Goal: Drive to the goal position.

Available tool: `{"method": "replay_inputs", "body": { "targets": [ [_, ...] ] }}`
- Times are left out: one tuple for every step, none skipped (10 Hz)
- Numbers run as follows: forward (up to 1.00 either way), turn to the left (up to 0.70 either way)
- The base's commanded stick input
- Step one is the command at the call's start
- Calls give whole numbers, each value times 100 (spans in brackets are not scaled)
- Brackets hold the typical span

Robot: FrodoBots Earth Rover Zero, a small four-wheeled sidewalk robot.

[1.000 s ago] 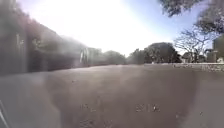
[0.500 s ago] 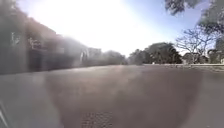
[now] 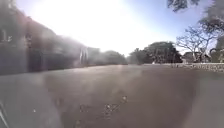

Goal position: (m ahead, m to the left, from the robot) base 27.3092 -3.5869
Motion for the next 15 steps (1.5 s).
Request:
{"method": "replay_inputs", "body": {
  "targets": [
    [100, 0],
    [100, 0],
    [100, 0],
    [100, 0],
    [100, 0],
    [100, 0],
    [100, 0],
    [100, 0],
    [100, 0],
    [100, 0],
    [100, 0],
    [100, 0],
    [100, 0],
    [100, 0],
    [100, 0]
  ]
}}
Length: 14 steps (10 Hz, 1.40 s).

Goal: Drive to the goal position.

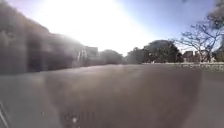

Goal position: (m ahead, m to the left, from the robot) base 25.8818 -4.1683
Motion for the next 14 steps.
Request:
{"method": "replay_inputs", "body": {
  "targets": [
    [100, 0],
    [100, 0],
    [100, 0],
    [100, 0],
    [100, 0],
    [100, 0],
    [100, 0],
    [100, 0],
    [100, 0],
    [100, 0],
    [100, 0],
    [100, 0],
    [100, 0],
    [100, 0]
  ]
}}
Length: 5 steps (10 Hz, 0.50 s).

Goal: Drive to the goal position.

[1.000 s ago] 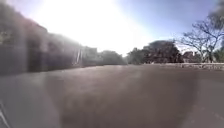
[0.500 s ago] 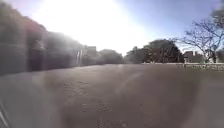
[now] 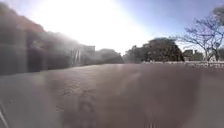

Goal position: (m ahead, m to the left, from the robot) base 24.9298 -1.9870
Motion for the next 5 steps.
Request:
{"method": "replay_inputs", "body": {
  "targets": [
    [100, 0],
    [100, 0],
    [100, 0],
    [100, 0],
    [100, 0]
  ]
}}
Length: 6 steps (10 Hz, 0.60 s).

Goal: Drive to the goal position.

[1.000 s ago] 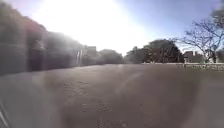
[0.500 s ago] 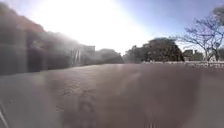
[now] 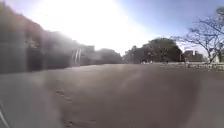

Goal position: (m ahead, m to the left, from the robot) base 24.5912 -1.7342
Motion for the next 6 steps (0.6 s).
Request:
{"method": "replay_inputs", "body": {
  "targets": [
    [100, 0],
    [100, 0],
    [0, 0],
    [0, 0],
    [0, 0],
    [0, 0]
  ]
}}
